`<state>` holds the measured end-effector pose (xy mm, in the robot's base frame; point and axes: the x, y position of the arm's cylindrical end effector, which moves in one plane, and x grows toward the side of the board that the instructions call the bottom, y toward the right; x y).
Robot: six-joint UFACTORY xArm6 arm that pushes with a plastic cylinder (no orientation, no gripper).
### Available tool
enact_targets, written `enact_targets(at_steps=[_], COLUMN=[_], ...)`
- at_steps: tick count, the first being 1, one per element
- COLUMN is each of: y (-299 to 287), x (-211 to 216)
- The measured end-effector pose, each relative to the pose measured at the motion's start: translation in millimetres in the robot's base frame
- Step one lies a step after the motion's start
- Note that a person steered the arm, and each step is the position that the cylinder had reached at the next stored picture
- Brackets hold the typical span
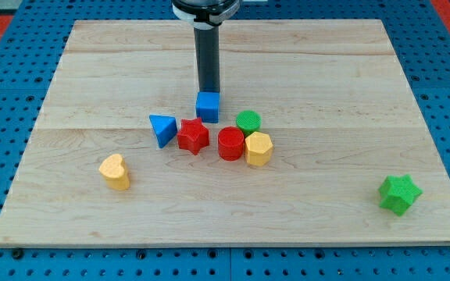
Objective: Push the green star below the hexagon
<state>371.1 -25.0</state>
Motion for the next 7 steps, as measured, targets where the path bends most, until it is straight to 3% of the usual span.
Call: enact_targets(at_steps=[1, 2, 3, 4, 5, 6, 7], y=[31, 141, 240, 292, 313, 278, 185], x=[5, 10, 79, 153, 196, 210, 205])
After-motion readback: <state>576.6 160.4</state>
